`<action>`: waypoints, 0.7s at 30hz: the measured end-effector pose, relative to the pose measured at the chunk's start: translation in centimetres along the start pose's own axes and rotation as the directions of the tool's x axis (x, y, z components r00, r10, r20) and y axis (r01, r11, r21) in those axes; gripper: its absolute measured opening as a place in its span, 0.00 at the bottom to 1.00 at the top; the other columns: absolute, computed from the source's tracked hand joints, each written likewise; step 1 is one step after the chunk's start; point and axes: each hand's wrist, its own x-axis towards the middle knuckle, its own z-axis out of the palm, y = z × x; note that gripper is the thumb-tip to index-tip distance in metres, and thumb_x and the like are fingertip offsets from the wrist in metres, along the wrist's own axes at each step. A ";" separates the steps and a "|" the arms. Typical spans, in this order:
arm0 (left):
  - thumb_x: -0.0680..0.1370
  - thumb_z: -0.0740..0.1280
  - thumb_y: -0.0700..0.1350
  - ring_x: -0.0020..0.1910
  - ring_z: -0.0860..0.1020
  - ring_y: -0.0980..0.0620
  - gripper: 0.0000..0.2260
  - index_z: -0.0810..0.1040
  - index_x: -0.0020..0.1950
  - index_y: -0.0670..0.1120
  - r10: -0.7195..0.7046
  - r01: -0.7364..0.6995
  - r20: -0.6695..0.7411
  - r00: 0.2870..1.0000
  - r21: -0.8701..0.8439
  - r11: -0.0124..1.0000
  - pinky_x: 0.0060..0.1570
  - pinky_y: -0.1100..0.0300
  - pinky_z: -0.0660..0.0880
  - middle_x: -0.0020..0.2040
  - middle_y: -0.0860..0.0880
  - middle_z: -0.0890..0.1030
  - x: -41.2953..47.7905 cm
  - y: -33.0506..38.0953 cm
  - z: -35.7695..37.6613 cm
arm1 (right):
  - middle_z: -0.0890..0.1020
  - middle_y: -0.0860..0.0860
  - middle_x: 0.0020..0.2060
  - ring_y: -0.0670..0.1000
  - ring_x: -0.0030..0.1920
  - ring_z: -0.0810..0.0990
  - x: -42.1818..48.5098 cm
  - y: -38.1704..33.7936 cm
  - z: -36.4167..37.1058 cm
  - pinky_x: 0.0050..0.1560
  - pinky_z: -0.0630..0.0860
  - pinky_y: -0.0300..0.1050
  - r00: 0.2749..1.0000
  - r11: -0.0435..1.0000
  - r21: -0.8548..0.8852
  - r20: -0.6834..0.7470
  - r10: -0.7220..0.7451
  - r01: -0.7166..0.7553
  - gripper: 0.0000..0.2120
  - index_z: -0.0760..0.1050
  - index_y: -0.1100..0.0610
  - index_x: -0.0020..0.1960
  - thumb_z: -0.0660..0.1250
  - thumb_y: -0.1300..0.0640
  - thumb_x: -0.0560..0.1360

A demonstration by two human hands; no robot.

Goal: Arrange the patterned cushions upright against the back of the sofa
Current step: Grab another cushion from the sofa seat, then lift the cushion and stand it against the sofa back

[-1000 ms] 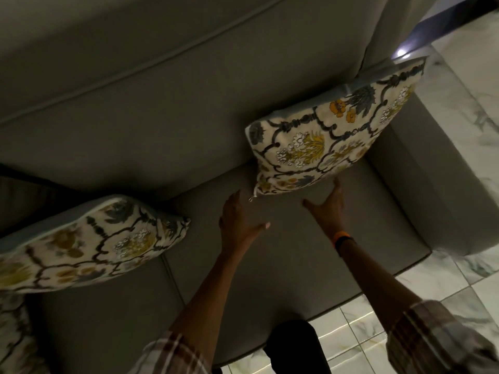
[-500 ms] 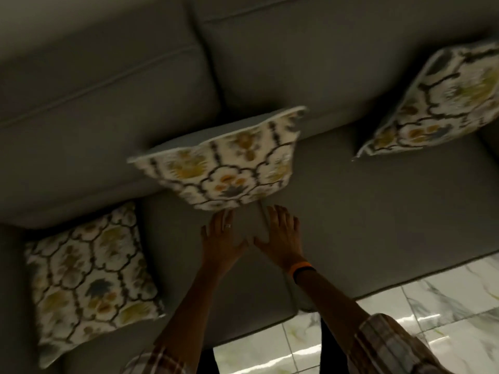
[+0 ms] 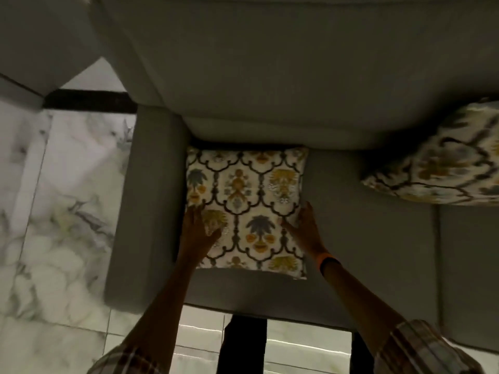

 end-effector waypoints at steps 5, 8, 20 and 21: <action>0.71 0.77 0.45 0.75 0.64 0.41 0.47 0.48 0.80 0.46 -0.181 0.227 0.140 0.974 -0.505 0.833 0.69 0.47 0.68 0.78 0.41 0.61 5.0 -1.3 -2.6 | 0.68 0.52 0.78 0.54 0.76 0.69 4.2 -2.5 3.6 0.77 0.66 0.59 0.984 0.937 0.331 -0.094 0.151 -0.112 0.51 0.58 0.52 0.81 0.82 0.49 0.67; 0.70 0.78 0.44 0.69 0.74 0.41 0.38 0.63 0.75 0.46 -0.226 0.317 0.223 0.948 -0.655 0.686 0.59 0.51 0.75 0.71 0.42 0.73 7.6 -0.1 -3.3 | 0.74 0.45 0.70 0.49 0.71 0.72 5.3 -3.1 2.9 0.75 0.68 0.57 0.990 0.932 0.341 -0.017 0.139 -0.125 0.45 0.64 0.50 0.78 0.83 0.56 0.67; 0.54 0.86 0.47 0.73 0.67 0.49 0.60 0.55 0.78 0.42 0.134 -0.164 -0.094 0.986 -0.631 0.758 0.67 0.59 0.73 0.77 0.43 0.65 9.2 5.4 -9.8 | 0.83 0.50 0.61 0.44 0.60 0.83 1.3 -9.2 -1.0 0.67 0.79 0.52 0.969 0.980 0.125 -0.213 -0.127 0.156 0.33 0.76 0.49 0.64 0.82 0.69 0.65; 0.54 0.84 0.49 0.74 0.66 0.48 0.60 0.53 0.79 0.44 0.133 -0.139 -0.056 0.989 -0.629 0.765 0.71 0.52 0.69 0.78 0.44 0.63 9.9 6.1 -9.9 | 0.83 0.53 0.63 0.48 0.63 0.82 1.7 -9.8 -0.9 0.69 0.77 0.54 0.970 0.979 0.115 -0.193 -0.146 0.170 0.32 0.77 0.50 0.64 0.82 0.68 0.65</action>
